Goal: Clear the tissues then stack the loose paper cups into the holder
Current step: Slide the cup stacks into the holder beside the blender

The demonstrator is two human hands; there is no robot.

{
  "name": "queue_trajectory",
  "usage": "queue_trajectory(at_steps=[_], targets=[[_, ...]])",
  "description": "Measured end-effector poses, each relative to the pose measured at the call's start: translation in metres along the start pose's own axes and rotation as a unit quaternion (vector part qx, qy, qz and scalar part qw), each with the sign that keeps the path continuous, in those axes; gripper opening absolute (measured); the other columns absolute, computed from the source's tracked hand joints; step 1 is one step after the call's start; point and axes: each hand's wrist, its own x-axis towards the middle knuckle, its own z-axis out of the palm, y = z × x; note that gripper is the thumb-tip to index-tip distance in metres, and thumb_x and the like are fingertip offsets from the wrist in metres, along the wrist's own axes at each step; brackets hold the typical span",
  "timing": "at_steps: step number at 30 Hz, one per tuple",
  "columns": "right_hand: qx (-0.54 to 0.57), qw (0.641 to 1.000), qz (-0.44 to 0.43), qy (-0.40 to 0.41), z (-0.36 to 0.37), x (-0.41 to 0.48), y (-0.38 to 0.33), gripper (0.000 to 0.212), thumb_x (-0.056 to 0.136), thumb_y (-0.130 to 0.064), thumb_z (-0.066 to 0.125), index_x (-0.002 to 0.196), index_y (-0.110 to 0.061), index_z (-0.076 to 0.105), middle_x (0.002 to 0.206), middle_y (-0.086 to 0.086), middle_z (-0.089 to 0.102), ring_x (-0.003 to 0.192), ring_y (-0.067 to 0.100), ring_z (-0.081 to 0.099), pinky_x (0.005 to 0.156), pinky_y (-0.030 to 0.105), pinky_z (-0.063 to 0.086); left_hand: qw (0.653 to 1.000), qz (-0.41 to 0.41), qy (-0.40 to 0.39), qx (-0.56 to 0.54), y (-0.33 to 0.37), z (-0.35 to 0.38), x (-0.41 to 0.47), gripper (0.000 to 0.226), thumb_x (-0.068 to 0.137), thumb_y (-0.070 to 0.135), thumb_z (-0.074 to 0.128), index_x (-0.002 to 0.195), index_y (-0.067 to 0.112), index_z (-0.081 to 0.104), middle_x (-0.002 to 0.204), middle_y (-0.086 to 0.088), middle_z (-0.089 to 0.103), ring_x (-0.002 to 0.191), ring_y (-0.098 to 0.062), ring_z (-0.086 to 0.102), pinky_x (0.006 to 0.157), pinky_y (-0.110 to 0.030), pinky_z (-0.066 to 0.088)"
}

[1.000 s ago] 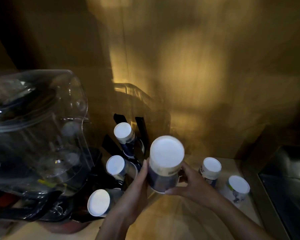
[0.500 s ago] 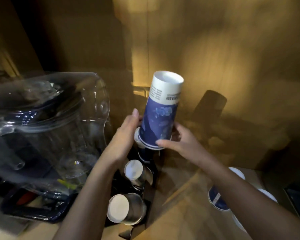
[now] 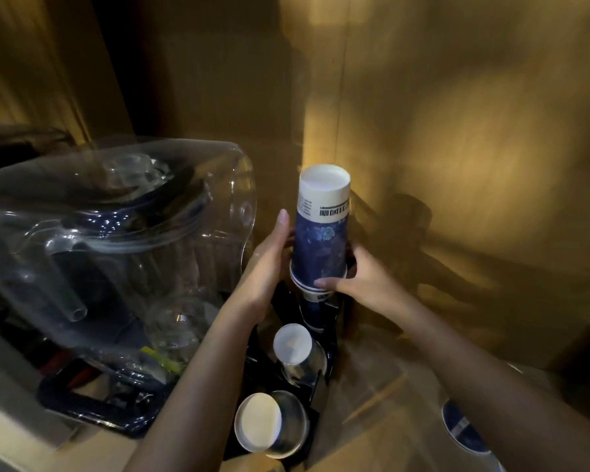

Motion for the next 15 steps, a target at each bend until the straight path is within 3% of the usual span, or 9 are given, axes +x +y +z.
queue_trajectory(at_steps=[1, 3, 6, 9, 11, 13, 15], targets=[[-0.026, 1.000, 0.002, -0.002, 0.001, 0.000, 0.002, 0.090, 0.046, -0.067, 0.075, 0.123, -0.041, 0.036, 0.123, -0.015, 0.053, 0.110, 0.004, 0.051, 0.094, 0.032, 0.042, 1.000, -0.001, -0.009, -0.003, -0.004, 0.000, 0.002, 0.060, 0.067, 0.078, 0.039, 0.100, 0.036, 0.066, 0.103, 0.016, 0.072, 0.102, 0.000, 0.064, 0.083, -0.018, 0.050], [-0.094, 0.995, -0.007, 0.010, 0.005, -0.001, 0.008, 0.091, 0.053, -0.067, 0.071, 0.129, -0.036, 0.032, 0.136, -0.004, 0.048, 0.124, 0.017, 0.044, 0.106, 0.045, 0.029, 1.000, 0.001, -0.004, 0.004, -0.013, -0.001, 0.006, 0.058, 0.068, 0.076, 0.044, 0.107, 0.038, 0.064, 0.109, 0.015, 0.071, 0.105, -0.002, 0.063, 0.089, -0.021, 0.052], [-0.142, 0.988, -0.042, 0.047, 0.013, -0.007, 0.015, 0.087, 0.061, -0.060, 0.071, 0.131, -0.025, 0.033, 0.135, 0.003, 0.049, 0.124, 0.023, 0.042, 0.101, 0.040, 0.024, 0.997, -0.012, 0.061, 0.035, -0.028, 0.000, 0.011, 0.066, 0.074, 0.062, 0.059, 0.128, 0.025, 0.049, 0.128, 0.004, 0.059, 0.110, -0.009, 0.059, 0.098, -0.032, 0.048], [-0.120, 0.989, -0.043, 0.074, 0.016, -0.010, 0.019, 0.087, 0.066, -0.052, 0.073, 0.136, -0.023, 0.030, 0.136, 0.007, 0.048, 0.125, 0.026, 0.042, 0.105, 0.048, 0.032, 0.994, 0.019, 0.077, 0.071, -0.037, 0.002, 0.007, 0.061, 0.079, 0.047, 0.065, 0.132, 0.037, 0.039, 0.112, 0.017, 0.056, 0.092, 0.014, 0.058, 0.066, -0.002, 0.048], [-0.096, 0.992, -0.044, 0.066, 0.015, -0.010, 0.020, 0.082, 0.069, -0.048, 0.073, 0.136, -0.028, 0.029, 0.136, 0.004, 0.048, 0.121, 0.024, 0.044, 0.100, 0.045, 0.038, 0.992, 0.037, 0.081, 0.089, -0.040, 0.004, 0.005, 0.052, 0.081, 0.048, 0.063, 0.127, 0.049, 0.040, 0.108, 0.020, 0.055, 0.089, 0.020, 0.055, 0.057, 0.005, 0.042], [-0.096, 0.992, -0.072, 0.032, 0.016, -0.012, 0.020, 0.068, 0.075, -0.042, 0.070, 0.132, -0.032, 0.034, 0.131, 0.000, 0.050, 0.111, 0.017, 0.049, 0.088, 0.032, 0.042, 0.978, 0.062, 0.095, 0.177, -0.043, 0.006, 0.006, 0.039, 0.085, 0.043, 0.059, 0.122, 0.043, 0.049, 0.112, 0.012, 0.057, 0.100, 0.004, 0.057, 0.065, -0.002, 0.046], [-0.115, 0.990, -0.086, 0.010, 0.017, -0.012, 0.021, 0.060, 0.079, -0.037, 0.068, 0.131, -0.031, 0.038, 0.126, -0.002, 0.052, 0.108, 0.016, 0.050, 0.083, 0.028, 0.041, 0.938, 0.073, 0.084, 0.327, -0.046, 0.010, 0.006, 0.033, 0.088, 0.035, 0.057, 0.120, 0.027, 0.058, 0.119, 0.002, 0.057, 0.108, -0.015, 0.056, 0.080, -0.021, 0.047]])
